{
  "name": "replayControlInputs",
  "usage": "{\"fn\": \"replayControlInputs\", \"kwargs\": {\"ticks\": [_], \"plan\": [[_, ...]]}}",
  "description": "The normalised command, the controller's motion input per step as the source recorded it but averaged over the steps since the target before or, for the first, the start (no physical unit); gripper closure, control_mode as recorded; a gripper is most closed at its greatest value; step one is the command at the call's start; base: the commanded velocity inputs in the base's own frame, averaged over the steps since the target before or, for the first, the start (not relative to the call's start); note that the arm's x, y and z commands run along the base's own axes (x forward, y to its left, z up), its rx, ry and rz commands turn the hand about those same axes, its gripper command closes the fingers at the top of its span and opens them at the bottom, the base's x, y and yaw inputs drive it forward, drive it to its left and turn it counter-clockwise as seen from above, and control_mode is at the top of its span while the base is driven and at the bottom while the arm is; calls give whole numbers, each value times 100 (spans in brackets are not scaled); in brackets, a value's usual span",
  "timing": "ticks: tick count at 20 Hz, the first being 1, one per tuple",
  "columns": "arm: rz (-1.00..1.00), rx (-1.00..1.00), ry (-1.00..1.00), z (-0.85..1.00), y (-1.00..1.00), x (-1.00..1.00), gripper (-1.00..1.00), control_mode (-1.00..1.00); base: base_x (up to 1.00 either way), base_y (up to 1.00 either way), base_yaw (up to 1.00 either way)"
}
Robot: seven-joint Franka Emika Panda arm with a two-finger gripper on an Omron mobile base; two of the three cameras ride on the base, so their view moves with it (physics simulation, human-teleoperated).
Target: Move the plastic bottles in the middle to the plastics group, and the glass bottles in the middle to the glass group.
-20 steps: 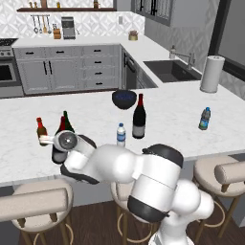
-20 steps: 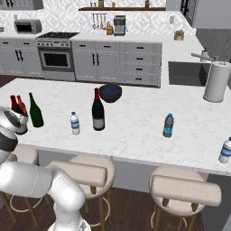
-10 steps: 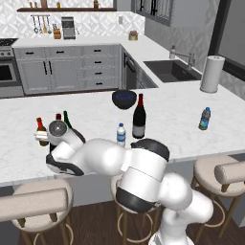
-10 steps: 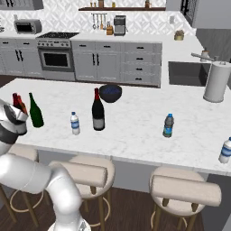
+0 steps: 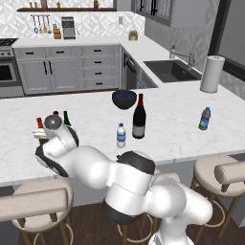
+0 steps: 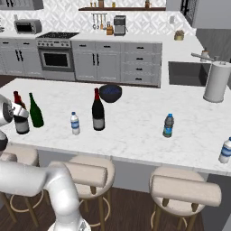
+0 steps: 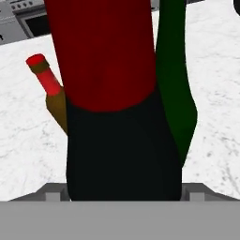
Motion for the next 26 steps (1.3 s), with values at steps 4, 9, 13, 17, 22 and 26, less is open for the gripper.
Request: {"fn": "replayControlInputs", "kwargs": {"ticks": [4, 9, 13, 17, 22, 26], "plan": [[0, 0, 1, -36, 5, 3, 100, -100, 0, 0, 0], [0, 0, 1, -32, 1, 1, 100, -100, 0, 0, 0], [0, 0, 0, -33, 0, 0, 100, -100, 0, 0, 0], [0, -1, 1, -34, 0, 0, 100, -100, 0, 0, 0], [0, -2, 0, -13, -3, 0, -100, -100, 0, 0, 0], [0, -1, 0, 7, 0, -3, -100, -100, 0, 0, 0]]}}
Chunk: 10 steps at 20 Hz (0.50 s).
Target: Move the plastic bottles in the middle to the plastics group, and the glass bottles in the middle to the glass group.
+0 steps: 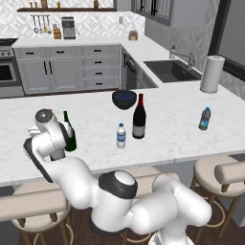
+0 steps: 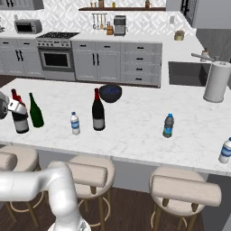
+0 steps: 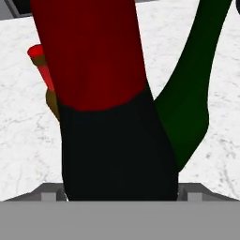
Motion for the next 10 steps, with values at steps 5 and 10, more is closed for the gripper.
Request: {"fn": "replayControlInputs", "kwargs": {"ticks": [5, 10], "plan": [[0, -3, -1, 18, 2, -1, -100, -100, 0, 0, 0], [0, 0, -1, 18, 0, -5, -100, -100, 0, 0, 0]]}}
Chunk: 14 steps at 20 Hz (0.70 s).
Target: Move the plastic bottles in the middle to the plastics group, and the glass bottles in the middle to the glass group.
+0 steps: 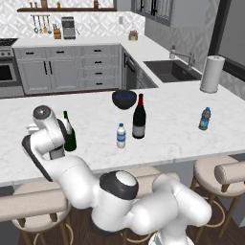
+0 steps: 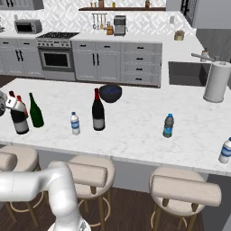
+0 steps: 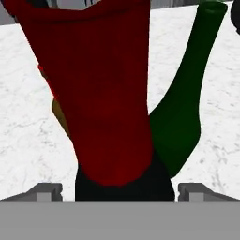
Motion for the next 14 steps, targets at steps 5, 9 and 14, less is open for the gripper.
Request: {"fn": "replayControlInputs", "kwargs": {"ticks": [5, 9, 14], "plan": [[-1, 0, -1, 24, 4, -40, -100, -100, 0, 0, 0], [-6, 0, -2, 28, 0, -40, -100, -100, 0, 0, 0], [-8, 0, -6, 31, -10, -34, -100, -100, 0, 0, 0]]}}
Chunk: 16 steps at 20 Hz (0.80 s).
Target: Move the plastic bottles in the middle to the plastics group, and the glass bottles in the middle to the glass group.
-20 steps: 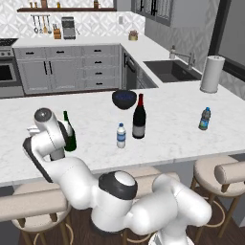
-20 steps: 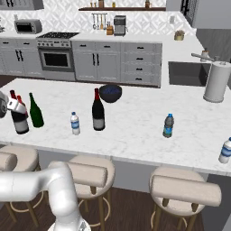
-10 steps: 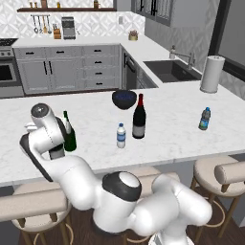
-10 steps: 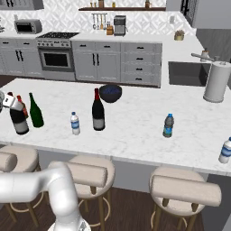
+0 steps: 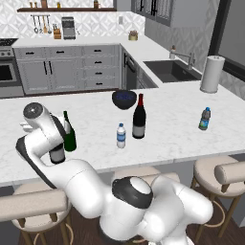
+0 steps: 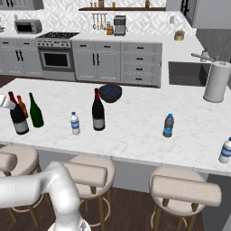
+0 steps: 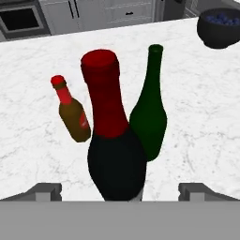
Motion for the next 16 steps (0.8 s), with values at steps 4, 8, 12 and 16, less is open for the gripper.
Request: {"fn": "replayControlInputs", "kwargs": {"ticks": [4, 8, 12, 16], "plan": [[-5, 0, 0, 16, -37, -50, -100, -100, 0, 0, 0], [-2, 3, 3, 21, -53, -46, -100, -100, 0, 0, 0], [-3, 5, 8, 17, -62, -42, -100, -100, 0, 0, 0], [-7, 7, 13, 10, -72, -35, -100, -100, 0, 0, 0]]}}
